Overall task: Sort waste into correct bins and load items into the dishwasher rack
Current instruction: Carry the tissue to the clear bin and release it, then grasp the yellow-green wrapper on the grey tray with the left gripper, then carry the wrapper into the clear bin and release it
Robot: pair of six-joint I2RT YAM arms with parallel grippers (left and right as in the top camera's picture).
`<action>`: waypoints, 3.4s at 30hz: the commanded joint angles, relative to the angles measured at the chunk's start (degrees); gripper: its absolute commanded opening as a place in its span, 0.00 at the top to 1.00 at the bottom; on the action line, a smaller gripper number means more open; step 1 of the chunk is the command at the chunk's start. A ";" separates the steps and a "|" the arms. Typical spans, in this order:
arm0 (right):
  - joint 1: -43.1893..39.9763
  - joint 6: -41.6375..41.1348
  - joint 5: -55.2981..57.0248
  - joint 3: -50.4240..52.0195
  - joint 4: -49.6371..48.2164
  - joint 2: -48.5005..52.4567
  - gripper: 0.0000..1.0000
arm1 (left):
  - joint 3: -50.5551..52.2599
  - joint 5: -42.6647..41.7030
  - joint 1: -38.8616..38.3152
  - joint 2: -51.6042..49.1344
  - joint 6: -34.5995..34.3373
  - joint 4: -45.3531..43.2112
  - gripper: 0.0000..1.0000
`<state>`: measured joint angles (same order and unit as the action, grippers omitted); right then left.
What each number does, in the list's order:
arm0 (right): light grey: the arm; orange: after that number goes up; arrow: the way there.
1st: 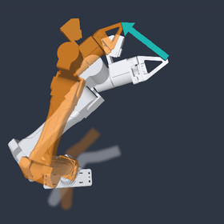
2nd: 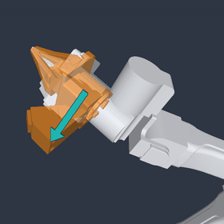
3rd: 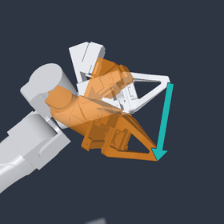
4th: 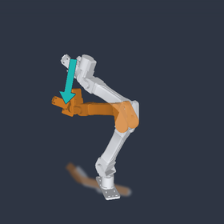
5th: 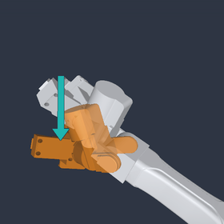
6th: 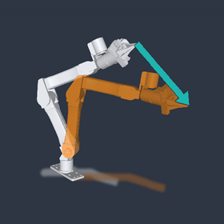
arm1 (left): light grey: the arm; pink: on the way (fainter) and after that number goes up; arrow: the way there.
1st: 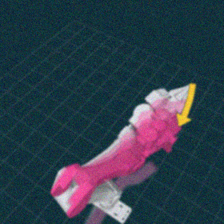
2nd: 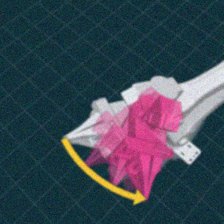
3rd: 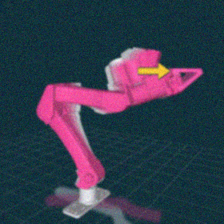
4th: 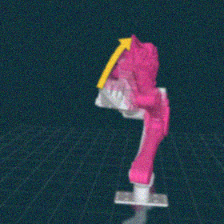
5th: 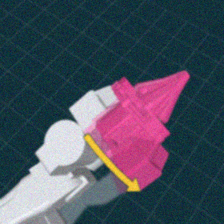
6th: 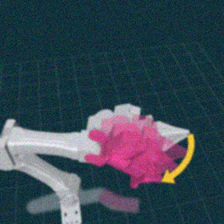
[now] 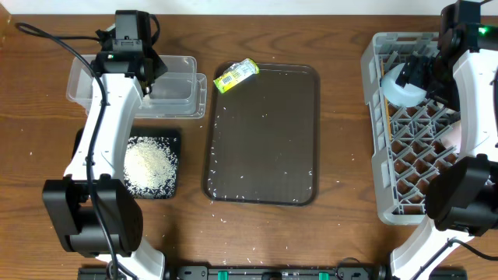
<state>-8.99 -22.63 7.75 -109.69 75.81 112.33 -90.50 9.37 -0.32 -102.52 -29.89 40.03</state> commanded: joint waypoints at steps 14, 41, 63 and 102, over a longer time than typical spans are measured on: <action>0.02 -0.92 0.83 -0.02 0.04 -1.22 0.01 | 0.28 -14.43 -16.02 -2.54 29.59 -15.69 0.27; 0.02 -0.92 0.83 -0.02 0.04 -1.22 0.01 | 0.28 -5.68 -18.73 -27.47 44.83 -29.03 0.20; 0.02 -0.92 0.83 -0.02 0.04 -1.22 0.01 | 0.26 -5.60 -18.27 -6.62 26.29 -23.43 0.94; 0.00 -0.92 0.83 -0.02 0.04 -1.22 0.01 | 0.28 -1.18 1.33 18.82 -17.16 18.93 0.28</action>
<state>-8.99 -22.63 7.75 -109.69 75.79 112.33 -90.35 7.75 0.91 -90.08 -46.89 53.60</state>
